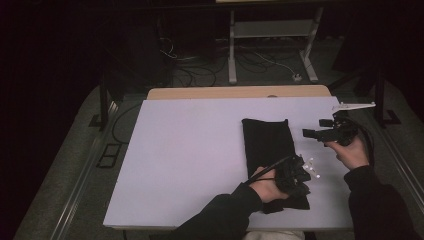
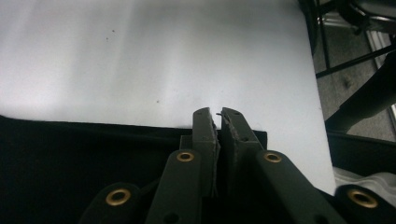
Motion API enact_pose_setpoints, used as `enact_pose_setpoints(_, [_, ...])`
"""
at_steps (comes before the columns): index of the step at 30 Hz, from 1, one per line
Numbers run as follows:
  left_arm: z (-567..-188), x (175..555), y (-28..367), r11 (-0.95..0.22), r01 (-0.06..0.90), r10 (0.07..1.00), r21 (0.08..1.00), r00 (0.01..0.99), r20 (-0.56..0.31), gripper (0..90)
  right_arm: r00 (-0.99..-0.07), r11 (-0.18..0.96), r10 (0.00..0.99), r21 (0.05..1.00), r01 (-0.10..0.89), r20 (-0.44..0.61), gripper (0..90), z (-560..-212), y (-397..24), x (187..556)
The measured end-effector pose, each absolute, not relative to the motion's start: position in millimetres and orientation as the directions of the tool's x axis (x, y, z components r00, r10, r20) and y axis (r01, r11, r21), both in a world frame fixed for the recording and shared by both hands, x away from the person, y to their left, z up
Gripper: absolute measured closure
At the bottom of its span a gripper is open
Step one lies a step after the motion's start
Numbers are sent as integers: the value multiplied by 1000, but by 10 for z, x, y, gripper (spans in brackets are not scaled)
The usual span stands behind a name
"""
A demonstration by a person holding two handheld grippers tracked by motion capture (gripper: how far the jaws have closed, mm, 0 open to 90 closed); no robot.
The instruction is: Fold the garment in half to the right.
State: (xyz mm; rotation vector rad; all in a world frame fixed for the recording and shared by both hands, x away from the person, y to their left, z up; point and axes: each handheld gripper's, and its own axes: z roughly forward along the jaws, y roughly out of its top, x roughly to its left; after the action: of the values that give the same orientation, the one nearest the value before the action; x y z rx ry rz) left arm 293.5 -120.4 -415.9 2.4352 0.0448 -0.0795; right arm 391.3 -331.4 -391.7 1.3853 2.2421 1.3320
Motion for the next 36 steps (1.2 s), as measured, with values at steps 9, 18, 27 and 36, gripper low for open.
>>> enact_pose_setpoints(9, [-4072, 3023, -1101, -729, 160, 65, 665, 984, -165, 482, -546, 173, 792, 757, 630, 274, 0, -3933, -3306, 3886])
enact_pose_setpoints(18, [-3981, 3056, -975, -663, 216, 87, 717, 973, -212, 169, -548, 165, 790, 765, 622, 276, 0, -3901, -3332, 3794])
enact_pose_setpoints(27, [-3904, 3092, -826, -615, 223, 115, 757, 974, -193, 0, -530, 116, 797, 788, 604, 288, 0, -3848, -3432, 3641])
enact_pose_setpoints(36, [-3857, 3189, -594, -584, 249, 172, 773, 968, -182, 0, -510, 111, 813, 784, 611, 282, 0, -3886, -3503, 3519])
